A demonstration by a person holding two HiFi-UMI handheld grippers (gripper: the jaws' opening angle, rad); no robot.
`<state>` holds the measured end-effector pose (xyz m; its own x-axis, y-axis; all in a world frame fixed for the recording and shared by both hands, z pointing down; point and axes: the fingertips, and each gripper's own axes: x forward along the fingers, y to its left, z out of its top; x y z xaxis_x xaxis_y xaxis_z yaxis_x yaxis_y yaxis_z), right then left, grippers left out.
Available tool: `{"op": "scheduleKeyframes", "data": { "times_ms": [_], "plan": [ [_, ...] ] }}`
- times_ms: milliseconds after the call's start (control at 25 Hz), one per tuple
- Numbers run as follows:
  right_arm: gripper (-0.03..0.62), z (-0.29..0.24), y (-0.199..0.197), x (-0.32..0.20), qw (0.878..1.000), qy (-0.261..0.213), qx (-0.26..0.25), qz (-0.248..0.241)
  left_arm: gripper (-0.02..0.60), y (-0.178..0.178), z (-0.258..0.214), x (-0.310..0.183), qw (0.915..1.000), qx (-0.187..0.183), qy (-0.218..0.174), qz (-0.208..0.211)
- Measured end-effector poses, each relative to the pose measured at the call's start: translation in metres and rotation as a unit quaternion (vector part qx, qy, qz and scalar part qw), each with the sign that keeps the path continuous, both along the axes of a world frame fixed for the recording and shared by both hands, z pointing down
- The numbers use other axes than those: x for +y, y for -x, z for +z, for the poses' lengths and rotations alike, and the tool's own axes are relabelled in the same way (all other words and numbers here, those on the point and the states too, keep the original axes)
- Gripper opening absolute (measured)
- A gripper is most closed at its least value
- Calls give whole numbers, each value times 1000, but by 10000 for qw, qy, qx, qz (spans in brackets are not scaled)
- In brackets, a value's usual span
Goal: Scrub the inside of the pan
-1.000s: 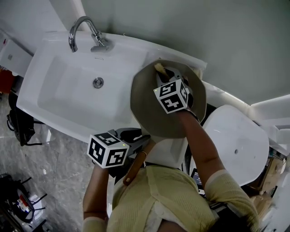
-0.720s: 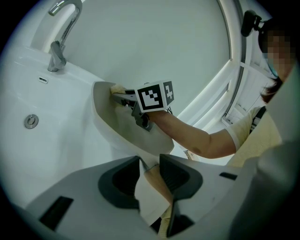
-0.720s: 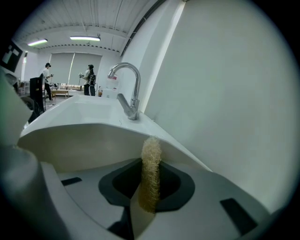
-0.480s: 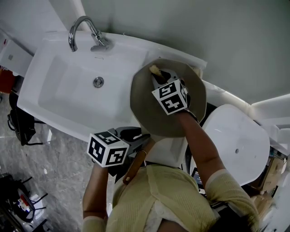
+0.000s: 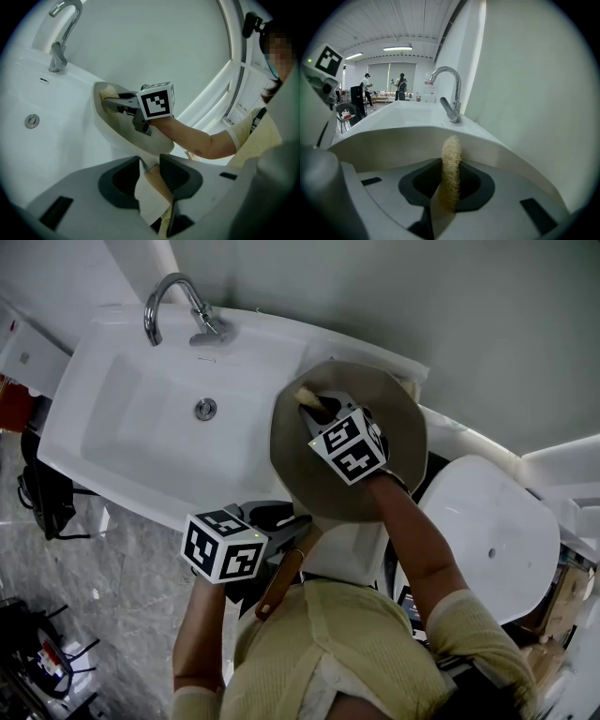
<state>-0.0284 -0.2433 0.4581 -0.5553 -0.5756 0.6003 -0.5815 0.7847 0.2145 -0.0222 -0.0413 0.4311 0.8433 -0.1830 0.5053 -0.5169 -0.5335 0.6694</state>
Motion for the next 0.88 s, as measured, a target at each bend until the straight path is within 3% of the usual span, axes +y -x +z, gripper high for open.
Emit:
{"op": "scheduleKeyframes", "data": {
  "times_ms": [880],
  "plan": [
    [84, 3, 29, 57, 9874, 358, 58, -1539, 178, 0, 0, 0, 10000, 35, -14, -30]
  ]
}}
